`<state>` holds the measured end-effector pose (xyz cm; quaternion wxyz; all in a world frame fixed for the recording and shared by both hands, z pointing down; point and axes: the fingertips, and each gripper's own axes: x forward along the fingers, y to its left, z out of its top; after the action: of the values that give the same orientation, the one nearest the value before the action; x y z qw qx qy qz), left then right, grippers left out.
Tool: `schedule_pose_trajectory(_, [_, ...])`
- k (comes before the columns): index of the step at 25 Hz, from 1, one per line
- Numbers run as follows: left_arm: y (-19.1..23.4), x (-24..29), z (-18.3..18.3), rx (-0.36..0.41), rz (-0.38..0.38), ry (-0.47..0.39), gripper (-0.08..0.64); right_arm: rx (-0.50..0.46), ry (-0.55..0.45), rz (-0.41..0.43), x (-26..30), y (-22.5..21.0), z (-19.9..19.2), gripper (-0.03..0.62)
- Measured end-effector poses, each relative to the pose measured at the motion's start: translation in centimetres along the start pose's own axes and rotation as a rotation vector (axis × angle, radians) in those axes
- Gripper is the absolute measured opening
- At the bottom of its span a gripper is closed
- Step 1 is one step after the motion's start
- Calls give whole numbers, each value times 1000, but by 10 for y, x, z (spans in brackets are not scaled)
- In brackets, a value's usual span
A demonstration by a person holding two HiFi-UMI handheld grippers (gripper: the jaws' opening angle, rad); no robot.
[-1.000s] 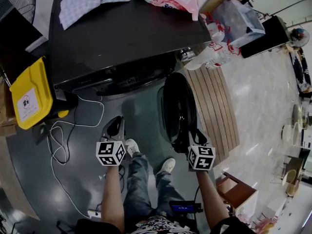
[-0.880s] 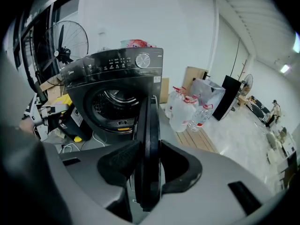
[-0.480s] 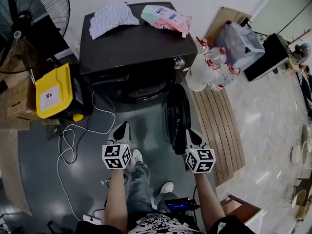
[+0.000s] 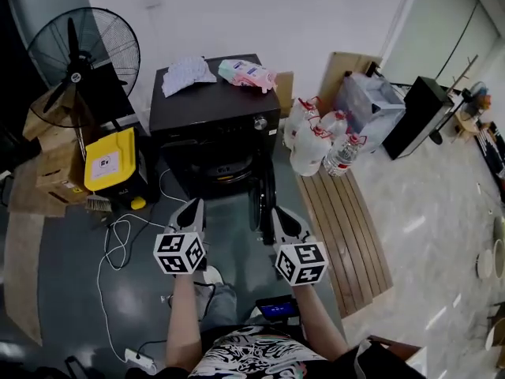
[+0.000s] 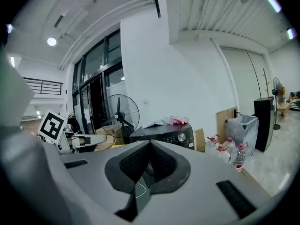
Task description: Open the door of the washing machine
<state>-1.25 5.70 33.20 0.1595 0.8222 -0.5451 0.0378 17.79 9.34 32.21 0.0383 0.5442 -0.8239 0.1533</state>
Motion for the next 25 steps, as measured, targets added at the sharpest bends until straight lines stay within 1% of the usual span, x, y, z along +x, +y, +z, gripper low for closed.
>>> schedule_pose_trajectory(2, [-16,-19,14,44,21,-36,0,-7,-9,-1,-15,3,8,2])
schedule_pose_trajectory(4, [-23,-32,20,72,44,-56,0,-16,-17,2,-22,7,13,2])
schedule_pose_trajectory(6, [-27,-39,20,55,36,-53,0,-38,-23,9,-25,13,18,2])
schedule_pose_trajectory(9, [-28,-44,16,-41,18,-49,0,-68,-27,23,-28,18,21,2])
schedule_pose_trajectory(10, [-27,-45,15,-56,18,-49,0,-73,-27,25,-29,19,22,2])
schedule_pose_trajectory(13, [-28,-49,12,-28,21,-52,0,-81,-17,27,-31,20,17,2])
schedule_pose_trajectory(17, [-30,-55,15,-3,27,-91,0,-88,1,27,-33,19,11,2])
schedule_pose_trajectory(22, [-27,-61,17,-18,24,-102,0,-88,9,31,-34,21,7,2])
schedule_pose_trajectory(25, [-26,-62,17,-11,34,-98,0,-90,12,40,-34,23,6,2])
